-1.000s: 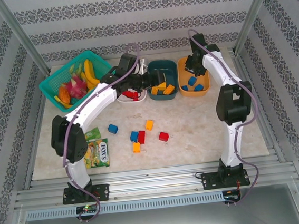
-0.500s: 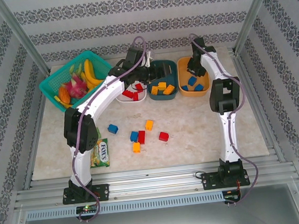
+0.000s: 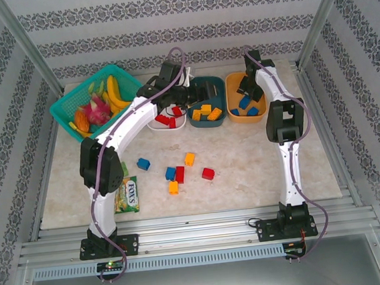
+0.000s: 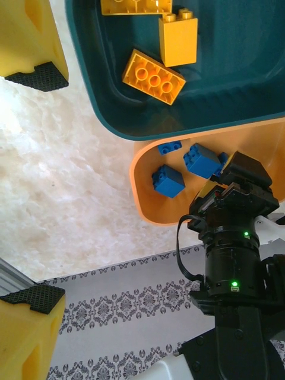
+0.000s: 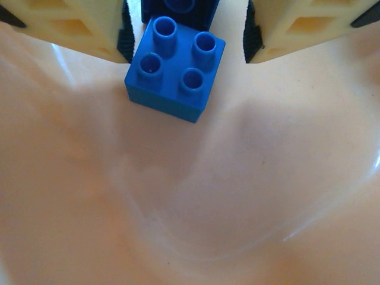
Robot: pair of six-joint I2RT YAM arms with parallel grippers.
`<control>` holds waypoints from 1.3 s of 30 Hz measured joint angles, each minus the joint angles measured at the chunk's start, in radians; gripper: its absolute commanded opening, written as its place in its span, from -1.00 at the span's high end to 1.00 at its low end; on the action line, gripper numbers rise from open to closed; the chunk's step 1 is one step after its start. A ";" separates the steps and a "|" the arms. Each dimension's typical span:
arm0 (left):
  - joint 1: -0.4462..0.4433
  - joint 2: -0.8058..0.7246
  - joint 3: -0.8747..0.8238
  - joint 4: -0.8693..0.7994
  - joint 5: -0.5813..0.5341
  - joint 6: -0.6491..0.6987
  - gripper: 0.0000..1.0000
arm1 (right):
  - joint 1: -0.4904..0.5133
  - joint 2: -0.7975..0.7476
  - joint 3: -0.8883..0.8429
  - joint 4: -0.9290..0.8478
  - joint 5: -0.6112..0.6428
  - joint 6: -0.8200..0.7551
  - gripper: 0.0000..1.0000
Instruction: Sort the legos into containers by color
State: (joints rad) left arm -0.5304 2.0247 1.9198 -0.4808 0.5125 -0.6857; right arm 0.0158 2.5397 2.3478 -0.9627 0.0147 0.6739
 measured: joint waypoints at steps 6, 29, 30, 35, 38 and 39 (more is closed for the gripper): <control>0.000 -0.130 -0.087 -0.023 -0.046 0.005 -0.75 | 0.018 -0.087 0.000 -0.007 0.013 0.000 -0.16; -0.222 -0.374 -0.538 -0.168 -0.183 0.118 -0.72 | 0.384 -1.505 -1.352 0.145 -0.235 -0.039 -0.74; -0.236 -0.357 -0.538 -0.167 -0.185 0.121 -0.73 | 0.389 -1.550 -1.381 0.116 -0.257 -0.029 -0.77; -0.315 -0.225 -0.516 -0.188 -0.229 0.130 -0.73 | 0.456 -1.732 -1.478 -0.027 -0.372 0.004 -0.95; -0.349 -0.146 -0.477 -0.214 -0.261 0.132 -0.73 | 0.494 -1.780 -1.511 -0.068 -0.403 0.016 -0.94; -0.356 -0.129 -0.468 -0.220 -0.269 0.132 -0.73 | 0.501 -1.790 -1.518 -0.075 -0.410 0.019 -0.92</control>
State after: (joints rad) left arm -0.8864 1.8954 1.4517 -0.7013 0.2436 -0.5537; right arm 0.5171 0.7494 0.8303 -1.0374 -0.3954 0.6933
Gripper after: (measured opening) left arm 0.867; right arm 0.972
